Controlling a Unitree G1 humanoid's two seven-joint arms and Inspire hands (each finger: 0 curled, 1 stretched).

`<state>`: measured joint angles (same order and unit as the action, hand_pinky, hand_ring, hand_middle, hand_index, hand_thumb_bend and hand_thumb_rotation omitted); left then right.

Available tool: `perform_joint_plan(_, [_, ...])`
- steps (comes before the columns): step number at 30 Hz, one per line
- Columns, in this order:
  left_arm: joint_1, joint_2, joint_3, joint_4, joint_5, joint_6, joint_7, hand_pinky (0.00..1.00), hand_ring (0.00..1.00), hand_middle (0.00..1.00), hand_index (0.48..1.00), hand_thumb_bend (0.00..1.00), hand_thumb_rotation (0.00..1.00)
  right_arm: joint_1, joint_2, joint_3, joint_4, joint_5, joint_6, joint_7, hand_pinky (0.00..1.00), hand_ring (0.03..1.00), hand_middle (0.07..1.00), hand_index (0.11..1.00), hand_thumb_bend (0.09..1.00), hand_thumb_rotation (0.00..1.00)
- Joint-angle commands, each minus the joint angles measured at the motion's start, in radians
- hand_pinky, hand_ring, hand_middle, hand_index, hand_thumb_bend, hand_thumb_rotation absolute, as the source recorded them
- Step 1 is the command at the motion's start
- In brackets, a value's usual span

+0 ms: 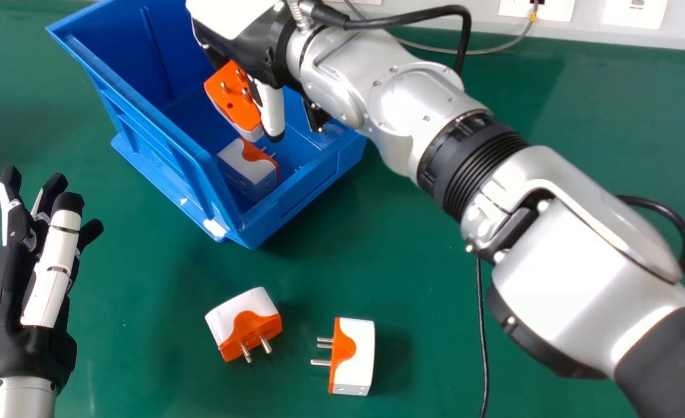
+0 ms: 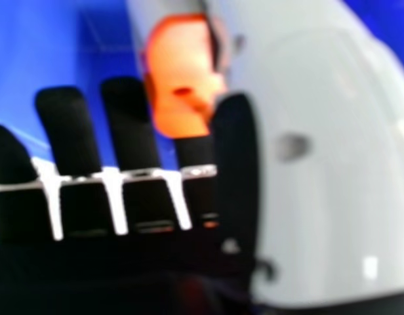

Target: Pick all objects and put in blue box

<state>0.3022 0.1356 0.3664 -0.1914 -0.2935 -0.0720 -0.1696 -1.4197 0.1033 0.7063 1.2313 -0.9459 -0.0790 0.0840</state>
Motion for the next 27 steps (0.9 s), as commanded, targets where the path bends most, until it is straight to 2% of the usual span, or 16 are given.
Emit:
perform_joint_plan(1, [0.005,0.002,0.001,-0.024,0.0,-0.011,0.001,0.86,0.93,0.96,0.953,0.35,0.58,-0.059,0.01,0.003,-0.002,0.009,0.012,-0.013,0.19,0.362,0.488,0.522,0.506,0.0])
perform_joint_plan(3, [0.007,0.001,-0.001,-0.033,0.002,-0.01,0.004,0.86,0.93,0.96,0.953,0.35,0.58,-0.053,0.015,0.004,0.001,0.012,0.025,-0.012,0.19,0.362,0.488,0.522,0.506,0.0])
perform_joint_plan(4, [0.008,0.0,-0.001,-0.037,0.002,-0.009,0.005,0.86,0.93,0.96,0.951,0.34,0.57,-0.049,0.017,0.004,0.0,0.013,0.032,-0.012,0.17,0.318,0.484,0.516,0.51,0.0])
perform_joint_plan(8, [0.012,-0.004,-0.007,-0.057,0.008,0.001,0.016,0.85,0.93,0.95,0.949,0.34,0.56,-0.026,0.009,0.007,-0.008,0.012,0.042,-0.041,0.16,0.284,0.481,0.511,0.513,0.0])
perform_joint_plan(13, [0.011,-0.003,-0.016,-0.058,0.016,0.0,0.026,0.85,0.92,0.94,0.942,0.32,0.55,0.003,-0.002,0.013,-0.017,0.01,0.048,-0.082,0.15,0.243,0.477,0.501,0.519,0.0])
perform_joint_plan(16, [0.009,-0.001,-0.02,-0.052,0.023,-0.004,0.025,0.84,0.92,0.94,0.939,0.31,0.55,0.023,-0.017,0.037,-0.022,-0.01,0.055,-0.104,0.18,0.274,0.471,0.498,0.521,0.0])
perform_joint_plan(19, [0.005,0.001,-0.021,-0.046,0.017,-0.009,0.017,0.84,0.92,0.94,0.939,0.31,0.55,0.034,-0.024,0.056,-0.022,-0.018,0.053,-0.12,0.18,0.274,0.471,0.498,0.521,0.0])
perform_joint_plan(20, [0.005,0.001,-0.021,-0.046,0.014,-0.007,0.015,0.84,0.92,0.94,0.941,0.31,0.55,0.037,-0.027,0.062,-0.021,-0.02,0.048,-0.127,0.27,0.372,0.535,0.539,0.534,0.09])
perform_joint_plan(22, [0.006,0.002,-0.019,-0.048,0.01,-0.005,0.013,0.84,0.92,0.94,0.941,0.31,0.55,0.039,-0.032,0.071,-0.02,-0.023,0.042,-0.136,0.27,0.372,0.535,0.539,0.534,0.09])
perform_joint_plan(23, [0.007,0.002,-0.02,-0.05,0.011,-0.004,0.013,0.85,0.93,0.95,0.947,0.32,0.57,0.038,-0.036,0.078,-0.021,-0.027,0.04,-0.138,0.36,0.469,0.617,0.614,0.549,0.19])
perform_joint_plan(25, [0.009,0.002,-0.021,-0.055,0.013,-0.002,0.015,0.86,0.93,0.96,0.955,0.32,0.58,0.04,-0.044,0.094,-0.027,-0.036,0.039,-0.145,0.47,0.616,0.74,0.734,0.581,0.36])
perform_joint_plan(26, [0.009,0.001,-0.022,-0.056,0.015,-0.002,0.017,0.86,0.94,0.96,0.958,0.32,0.58,0.041,-0.046,0.101,-0.029,-0.04,0.039,-0.147,0.52,0.67,0.785,0.776,0.593,0.42])
perform_joint_plan(27, [0.009,0.001,-0.023,-0.056,0.018,-0.003,0.018,0.86,0.94,0.96,0.958,0.32,0.58,0.042,-0.049,0.104,-0.032,-0.043,0.039,-0.148,0.52,0.67,0.785,0.776,0.593,0.42])
